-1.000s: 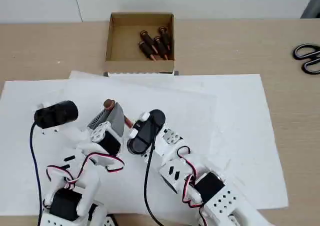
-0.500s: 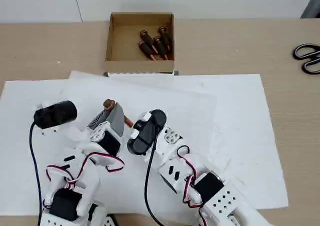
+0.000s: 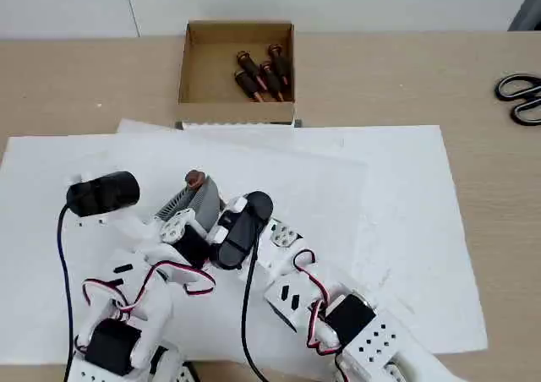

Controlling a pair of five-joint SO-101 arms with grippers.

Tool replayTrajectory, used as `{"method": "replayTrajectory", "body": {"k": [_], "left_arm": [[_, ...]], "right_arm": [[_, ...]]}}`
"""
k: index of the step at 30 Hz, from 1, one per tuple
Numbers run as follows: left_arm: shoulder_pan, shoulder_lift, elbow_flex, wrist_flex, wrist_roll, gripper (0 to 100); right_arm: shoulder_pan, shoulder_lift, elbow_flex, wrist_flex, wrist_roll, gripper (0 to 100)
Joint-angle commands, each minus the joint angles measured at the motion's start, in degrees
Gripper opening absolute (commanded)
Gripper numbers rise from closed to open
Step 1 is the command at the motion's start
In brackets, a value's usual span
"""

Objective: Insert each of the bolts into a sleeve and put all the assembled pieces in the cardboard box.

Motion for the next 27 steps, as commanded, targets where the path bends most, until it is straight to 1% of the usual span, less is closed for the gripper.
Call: {"method": "replayTrajectory", "body": {"k": [1,3,11,16,19,24,27], "left_arm": [[-1.7,-0.7,-1.4,0.3,0.0,1],[-2.5,-0.7,-1.4,0.4,0.0,1],[-2.1,-0.7,-1.2,0.8,0.0,1],[0.4,-0.7,-1.2,6.0,-0.2,1],[1.8,-0.7,-1.2,8.0,-2.1,1],[4.0,-0.9,0.9,8.4,-6.4,1],[6.3,-0.9,1.9,8.5,-7.5,1]], "right_arm": [[1.3,-0.2,-1.0,-2.0,-0.4,0.3],[1.3,-0.2,-1.0,-2.0,-0.4,0.3],[1.1,-0.2,-1.6,-1.7,-0.4,0.3],[1.1,-0.2,-2.1,-1.7,-0.4,0.3],[1.1,-0.2,-2.1,-1.9,-0.4,0.3],[1.1,-0.2,-2.1,-1.9,-0.4,0.3],[1.1,-0.2,-2.2,-1.9,0.3,0.3]]}}
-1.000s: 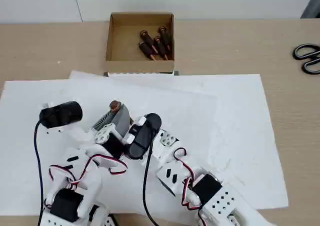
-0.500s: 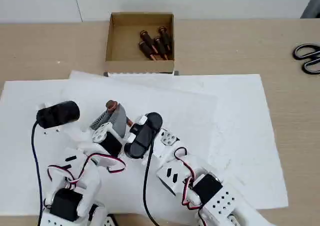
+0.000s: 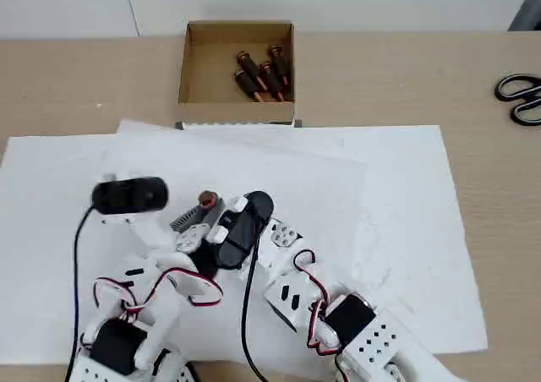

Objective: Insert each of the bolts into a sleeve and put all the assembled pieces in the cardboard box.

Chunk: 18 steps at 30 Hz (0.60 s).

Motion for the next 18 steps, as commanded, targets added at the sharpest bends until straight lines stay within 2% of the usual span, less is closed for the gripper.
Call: {"method": "replayTrajectory", "body": {"k": [1,13,18], "left_arm": [[2.3,-0.4,0.0,0.5,-1.2,1],[4.1,-0.4,2.0,3.1,-9.3,1],[3.9,-0.6,1.6,3.1,-10.1,4]], "right_arm": [[0.7,-0.3,-2.2,-1.9,1.3,0.3],[0.7,-0.4,-8.4,-1.4,3.3,0.3],[0.7,-0.3,-8.5,-1.3,4.6,0.3]]}}
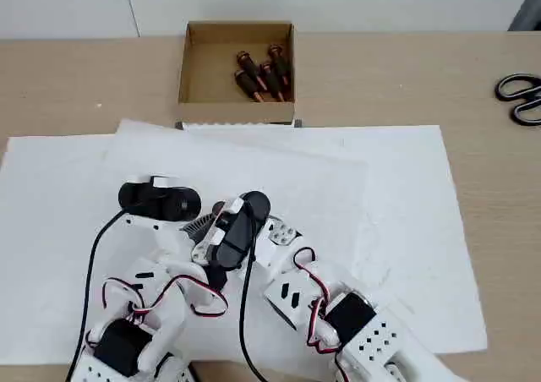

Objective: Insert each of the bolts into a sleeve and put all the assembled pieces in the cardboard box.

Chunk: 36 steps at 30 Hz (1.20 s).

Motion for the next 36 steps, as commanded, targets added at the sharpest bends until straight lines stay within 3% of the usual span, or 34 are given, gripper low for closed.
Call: {"method": "replayTrajectory", "body": {"k": [1,6,16,23,28,33,36], "left_arm": [[0.4,-0.2,-0.2,1.0,-0.7,7],[0.4,0.0,-0.3,1.0,-0.7,26],[0.3,0.1,-7.4,1.3,-0.6,28],[0.3,0.1,-13.8,2.5,-0.5,24],[-0.2,-0.1,-14.5,2.5,-0.6,14],[-5.2,0.0,-14.1,2.1,-1.8,0],[-7.8,-0.2,-11.2,2.1,-5.8,1]], "right_arm": [[0.7,-0.4,-7.3,-1.4,2.6,0.3],[0.7,-0.4,-6.9,-1.4,3.7,0.3],[0.8,-0.1,-5.1,-1.4,3.7,0.3],[2.1,-0.3,-2.9,-1.4,3.7,0.3],[2.4,-0.3,-2.6,-1.5,3.7,0.3],[2.4,-0.3,-2.6,-1.5,3.7,0.3],[2.4,-0.3,-2.5,-1.5,3.7,0.3]]}}
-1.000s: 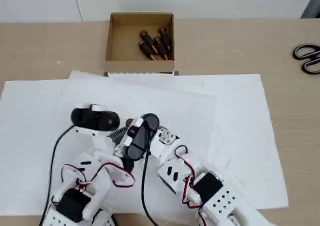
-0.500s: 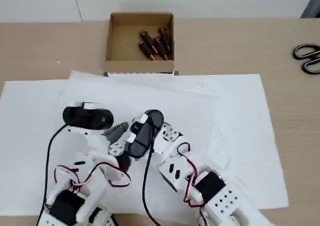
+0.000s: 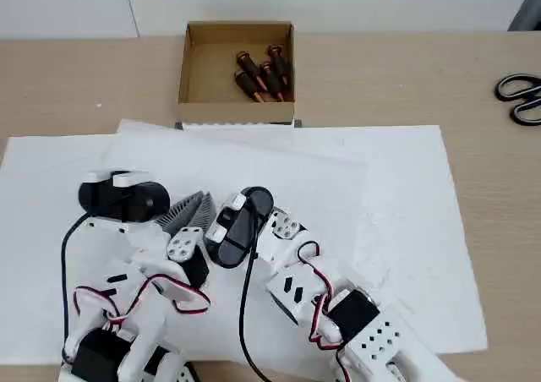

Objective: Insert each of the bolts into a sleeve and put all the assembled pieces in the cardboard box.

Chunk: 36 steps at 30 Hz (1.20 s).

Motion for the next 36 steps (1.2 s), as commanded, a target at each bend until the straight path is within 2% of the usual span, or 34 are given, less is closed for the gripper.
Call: {"method": "replayTrajectory", "body": {"k": [1,7,14,18,22,27,30,36], "left_arm": [[-2.9,-0.5,1.0,-0.6,-4.2,0],[-8.6,-0.6,8.0,-1.3,-9.3,0],[-17.1,-0.6,22.5,-14.2,-19.3,0],[-18.1,-0.6,27.6,-19.3,-22.4,0],[-17.8,-0.6,29.1,-20.0,-23.0,0],[-17.8,-0.6,29.1,-20.0,-23.0,0],[-17.8,-0.6,29.1,-20.0,-23.0,0],[-18.0,-0.6,29.1,-20.0,-22.8,0]], "right_arm": [[0.6,-0.6,-0.9,-0.8,0.7,0.3],[2.7,-0.4,-0.9,-0.8,0.7,0.3],[9.3,-0.3,-2.8,-1.4,0.4,0.3],[13.5,-0.1,-6.2,-1.3,0.4,0.3],[17.5,1.6,-9.9,-0.8,0.4,0.3],[19.6,12.1,-20.5,-1.4,-0.9,0.3],[20.2,22.1,-29.9,-1.4,-3.3,0.3],[21.7,43.7,-47.8,-1.4,-3.3,0.3]]}}
